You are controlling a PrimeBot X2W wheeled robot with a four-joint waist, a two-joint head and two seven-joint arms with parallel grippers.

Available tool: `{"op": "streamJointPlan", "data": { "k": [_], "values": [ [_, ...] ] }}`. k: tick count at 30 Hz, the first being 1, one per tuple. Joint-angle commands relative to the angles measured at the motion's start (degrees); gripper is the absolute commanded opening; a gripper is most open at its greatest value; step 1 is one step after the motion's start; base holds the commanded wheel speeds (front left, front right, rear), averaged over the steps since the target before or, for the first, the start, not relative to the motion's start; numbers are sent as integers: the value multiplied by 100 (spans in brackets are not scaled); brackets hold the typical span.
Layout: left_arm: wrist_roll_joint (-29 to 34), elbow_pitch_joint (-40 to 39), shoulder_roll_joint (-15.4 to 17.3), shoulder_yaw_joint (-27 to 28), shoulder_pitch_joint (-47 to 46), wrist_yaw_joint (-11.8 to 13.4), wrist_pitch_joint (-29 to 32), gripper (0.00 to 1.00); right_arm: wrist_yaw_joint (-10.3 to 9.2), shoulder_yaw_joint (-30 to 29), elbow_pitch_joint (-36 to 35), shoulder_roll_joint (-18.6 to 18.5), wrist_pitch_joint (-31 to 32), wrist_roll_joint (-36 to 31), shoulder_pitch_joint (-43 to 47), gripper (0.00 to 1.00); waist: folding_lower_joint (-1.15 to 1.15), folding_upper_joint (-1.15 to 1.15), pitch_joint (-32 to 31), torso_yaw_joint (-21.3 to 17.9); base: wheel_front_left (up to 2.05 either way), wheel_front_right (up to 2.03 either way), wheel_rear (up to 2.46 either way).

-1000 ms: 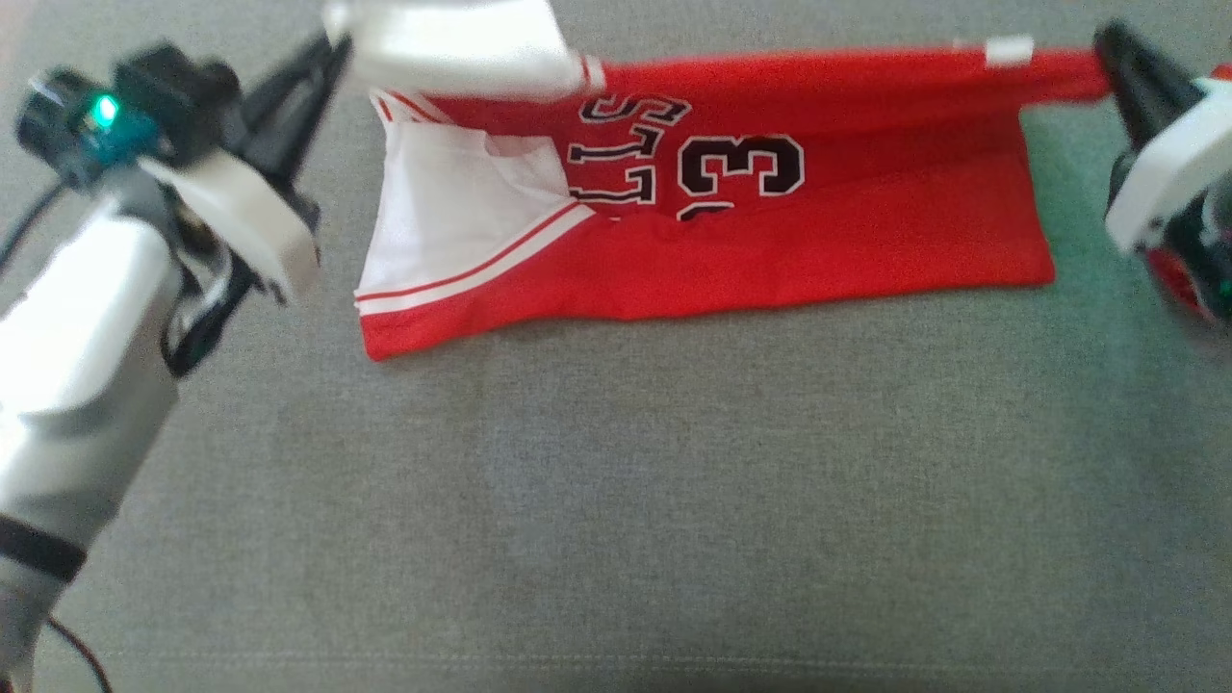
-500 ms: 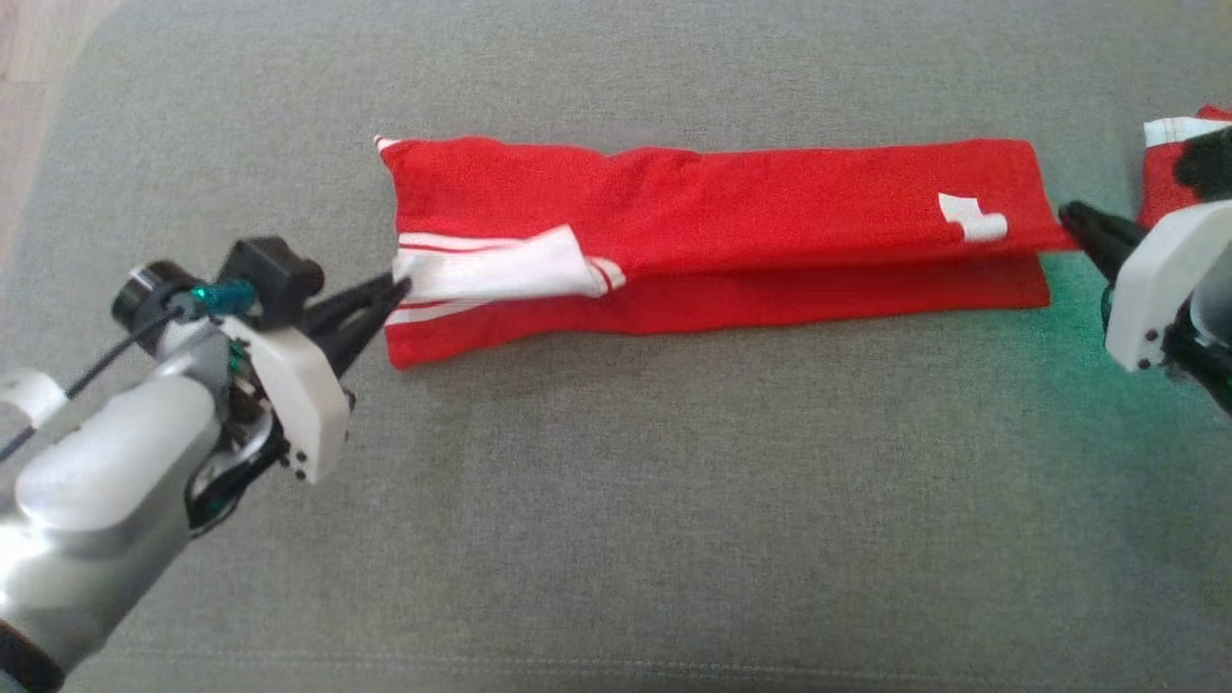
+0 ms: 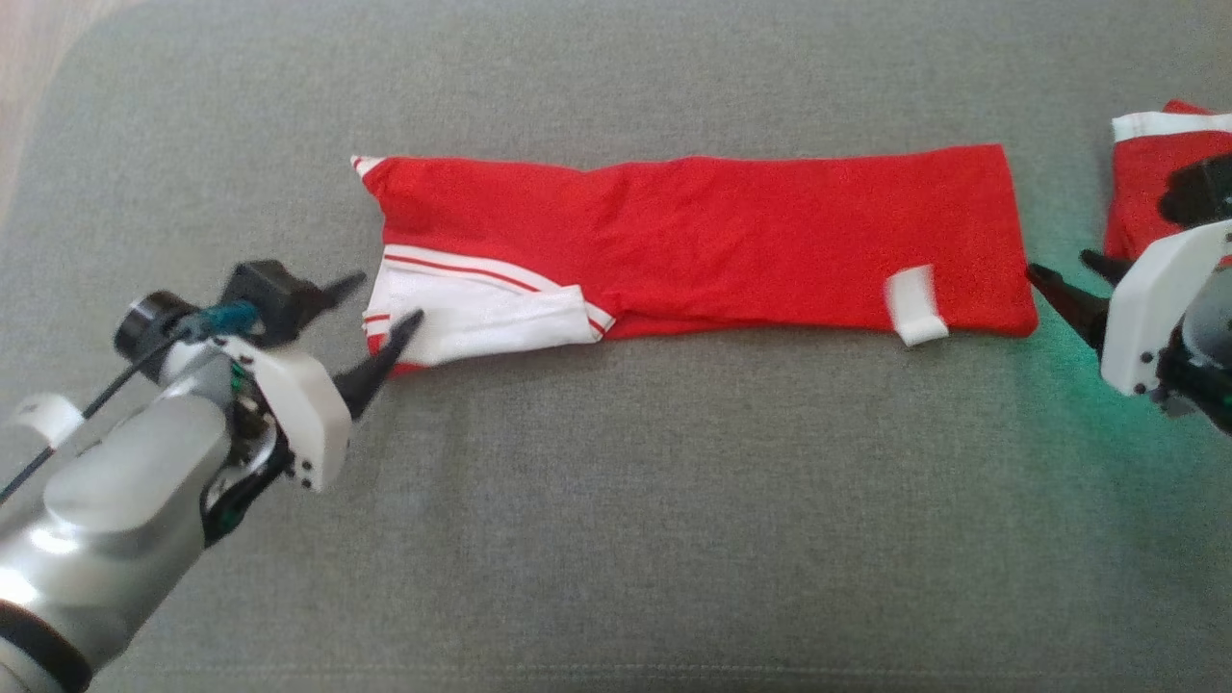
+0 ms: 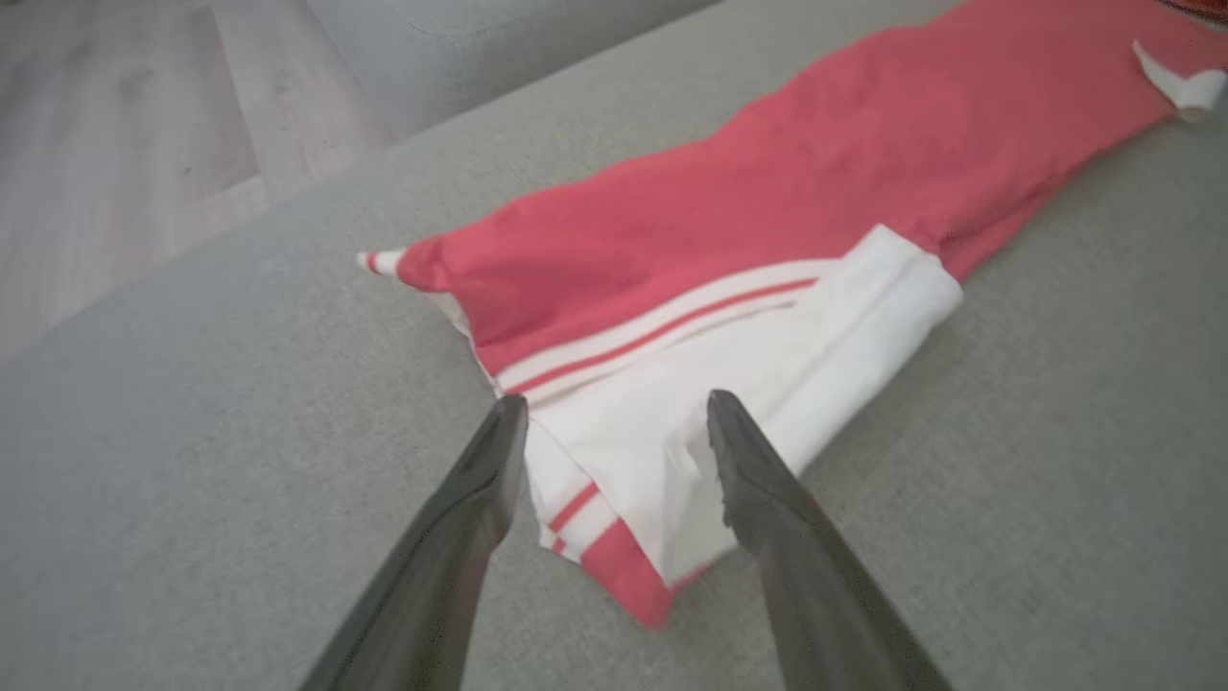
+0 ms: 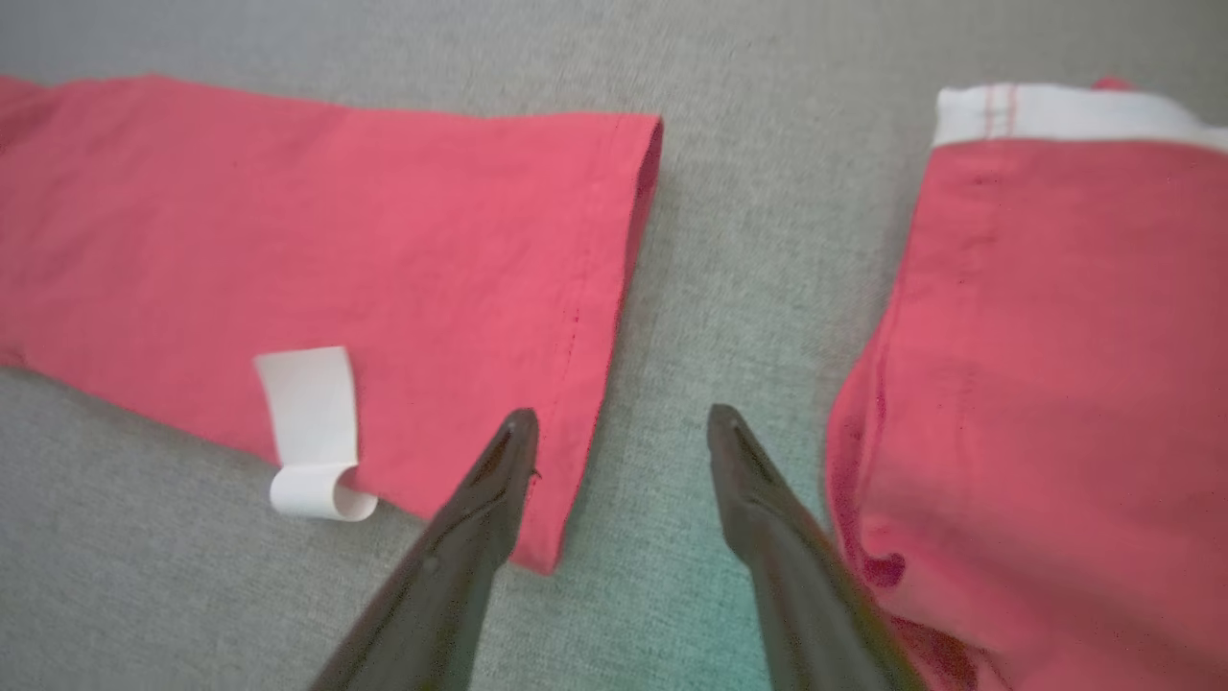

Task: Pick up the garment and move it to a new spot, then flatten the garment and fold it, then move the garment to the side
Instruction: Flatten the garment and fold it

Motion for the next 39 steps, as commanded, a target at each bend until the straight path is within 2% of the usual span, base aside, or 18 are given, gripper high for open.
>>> {"op": "streamJointPlan", "data": {
  "k": [1,7,13,17,20,23,29,32,39],
  "values": [
    [-15,24,179,374,-180,126,-154,100,37,-117,-59,-121,-102,11,77,100,0,0,-78,-28,0,0,0],
    [-198,-76,29,1261,-30,649,-356,100,37,-573,-54,24,-850,110,84,100,0,0,-395,-109,0,0,0],
    [175,-1279,-227,3286,830,1306,-361,100,37,-1210,-141,471,-2316,-45,277,100,0,0,-726,-200,0,0,0],
    [614,-2056,-687,4561,1753,1501,-362,100,37,-1621,-199,918,-3147,-285,550,100,0,0,-901,-266,0,0,0],
    [944,-2439,-1093,5218,2384,1428,-362,100,37,-2053,-266,1356,-3481,-431,796,100,0,0,-978,-320,0,0,0],
    [1294,-2632,-1507,5666,2883,1276,-362,100,37,-2407,-355,1732,-3594,-1038,1100,100,0,0,-1041,-343,0,0,0],
    [2017,-2608,-2179,6102,3613,774,-363,100,37,-3657,-998,2776,-3614,-2521,2051,100,0,0,-1145,-367,0,0,0],
    [2376,-2572,-2452,6322,3829,595,-363,100,37,-3969,-1171,3208,-3615,-3082,2494,100,0,0,-1144,-360,0,0,0],
    [2760,-2573,-2782,6696,3865,265,-363,100,37,-4284,-1308,3485,-3608,-3577,2699,100,0,0,-928,-258,0,0,0]
  ]
}}
